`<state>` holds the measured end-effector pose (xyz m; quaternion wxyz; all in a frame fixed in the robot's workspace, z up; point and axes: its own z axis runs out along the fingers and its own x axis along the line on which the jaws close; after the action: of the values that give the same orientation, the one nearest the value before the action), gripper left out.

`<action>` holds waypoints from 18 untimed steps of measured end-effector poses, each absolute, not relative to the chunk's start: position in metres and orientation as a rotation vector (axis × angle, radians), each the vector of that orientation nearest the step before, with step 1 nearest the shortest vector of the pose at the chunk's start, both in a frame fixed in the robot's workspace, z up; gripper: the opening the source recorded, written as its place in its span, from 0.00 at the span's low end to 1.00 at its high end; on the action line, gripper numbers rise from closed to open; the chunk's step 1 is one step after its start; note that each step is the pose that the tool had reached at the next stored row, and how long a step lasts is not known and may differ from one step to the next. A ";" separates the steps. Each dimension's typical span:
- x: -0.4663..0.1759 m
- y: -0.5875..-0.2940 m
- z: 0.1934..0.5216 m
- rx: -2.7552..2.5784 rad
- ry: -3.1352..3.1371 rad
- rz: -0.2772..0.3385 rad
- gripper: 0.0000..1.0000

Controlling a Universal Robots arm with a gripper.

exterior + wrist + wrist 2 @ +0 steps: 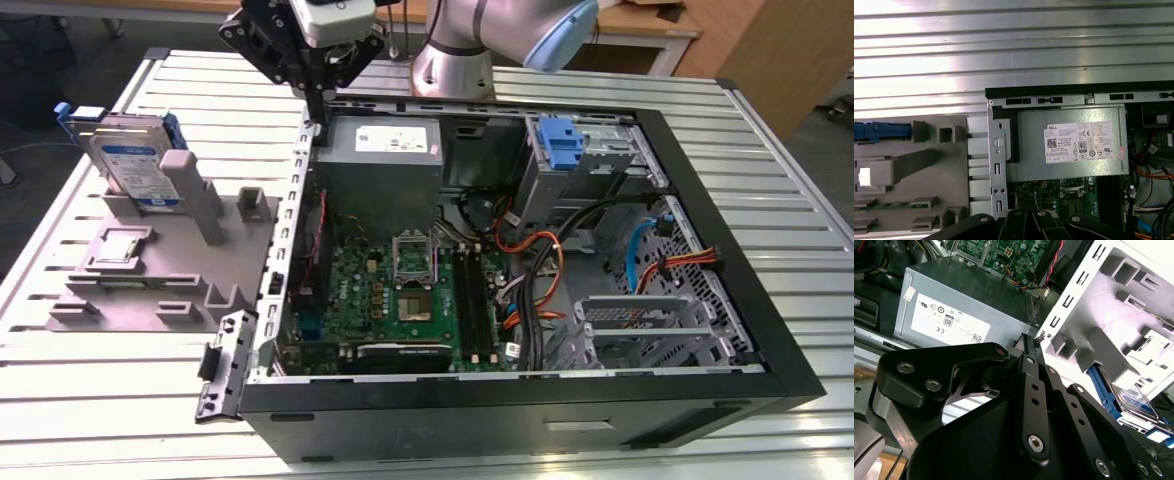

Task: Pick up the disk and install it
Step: 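Reach for the disk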

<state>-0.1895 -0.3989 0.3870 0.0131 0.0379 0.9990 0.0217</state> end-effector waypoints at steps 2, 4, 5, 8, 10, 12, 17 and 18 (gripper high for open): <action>-0.190 -0.399 0.387 0.118 3.112 0.068 0.10; -0.191 -0.399 0.387 0.118 3.112 0.068 0.10; -0.191 -0.399 0.387 0.118 3.112 0.068 0.10; -0.192 -0.399 0.387 0.118 3.112 0.068 0.10; -0.192 -0.399 0.387 0.118 3.113 0.068 0.10; -0.193 -0.399 0.387 0.118 3.112 0.068 0.10; -0.194 -0.399 0.386 0.118 3.112 0.068 0.10; -0.195 -0.399 0.386 0.118 3.112 0.068 0.10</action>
<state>-0.1947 -0.3989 0.3863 0.0131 0.0379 0.9990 0.0217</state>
